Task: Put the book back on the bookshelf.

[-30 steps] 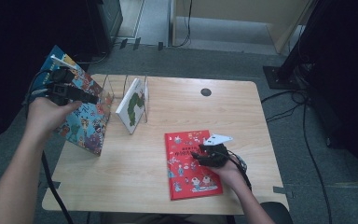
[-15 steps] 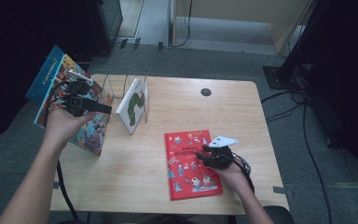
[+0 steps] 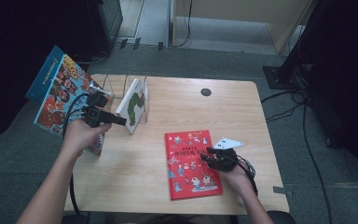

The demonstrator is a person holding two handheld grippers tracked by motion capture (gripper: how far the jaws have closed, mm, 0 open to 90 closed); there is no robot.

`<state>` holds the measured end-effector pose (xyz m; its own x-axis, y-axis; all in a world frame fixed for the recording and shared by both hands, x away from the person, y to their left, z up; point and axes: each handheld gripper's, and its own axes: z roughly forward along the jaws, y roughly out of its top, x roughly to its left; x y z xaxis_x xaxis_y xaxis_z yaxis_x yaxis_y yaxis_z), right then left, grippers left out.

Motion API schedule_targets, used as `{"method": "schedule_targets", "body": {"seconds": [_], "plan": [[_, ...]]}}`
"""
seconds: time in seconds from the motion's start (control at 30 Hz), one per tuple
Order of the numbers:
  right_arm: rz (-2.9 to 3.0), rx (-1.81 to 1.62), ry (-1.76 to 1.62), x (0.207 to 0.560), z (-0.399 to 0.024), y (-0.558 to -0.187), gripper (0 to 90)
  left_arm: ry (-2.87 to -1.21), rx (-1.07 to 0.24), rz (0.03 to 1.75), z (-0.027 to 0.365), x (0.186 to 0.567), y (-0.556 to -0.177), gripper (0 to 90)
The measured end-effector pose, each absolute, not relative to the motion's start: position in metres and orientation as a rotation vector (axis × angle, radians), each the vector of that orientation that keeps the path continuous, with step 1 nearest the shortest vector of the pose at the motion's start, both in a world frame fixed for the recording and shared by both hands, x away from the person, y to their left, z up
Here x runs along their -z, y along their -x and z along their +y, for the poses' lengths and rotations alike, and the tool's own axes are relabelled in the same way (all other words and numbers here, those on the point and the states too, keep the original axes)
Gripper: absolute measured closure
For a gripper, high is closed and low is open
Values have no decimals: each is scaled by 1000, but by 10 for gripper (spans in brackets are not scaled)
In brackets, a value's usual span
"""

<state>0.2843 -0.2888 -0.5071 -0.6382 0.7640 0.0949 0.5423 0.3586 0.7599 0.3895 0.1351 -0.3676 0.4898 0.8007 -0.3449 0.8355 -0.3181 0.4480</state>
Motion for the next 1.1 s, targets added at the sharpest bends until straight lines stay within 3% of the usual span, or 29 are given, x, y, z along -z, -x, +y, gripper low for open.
{"method": "schedule_targets", "body": {"seconds": [0.3,0.8,1.0,1.1], "plan": [[2338,-1147,-1183,508,-296,-280,608,-2171,124,1309,116,389,-385,534],[2325,-1132,-1210,508,-305,-275,676,-2175,163,1234,93,414,-376,568],[2324,-1139,-1204,509,-308,-275,695,-2189,177,1193,84,425,-374,635],[2321,-1136,-1204,509,-309,-275,712,-2194,205,1194,77,428,-374,615]]}}
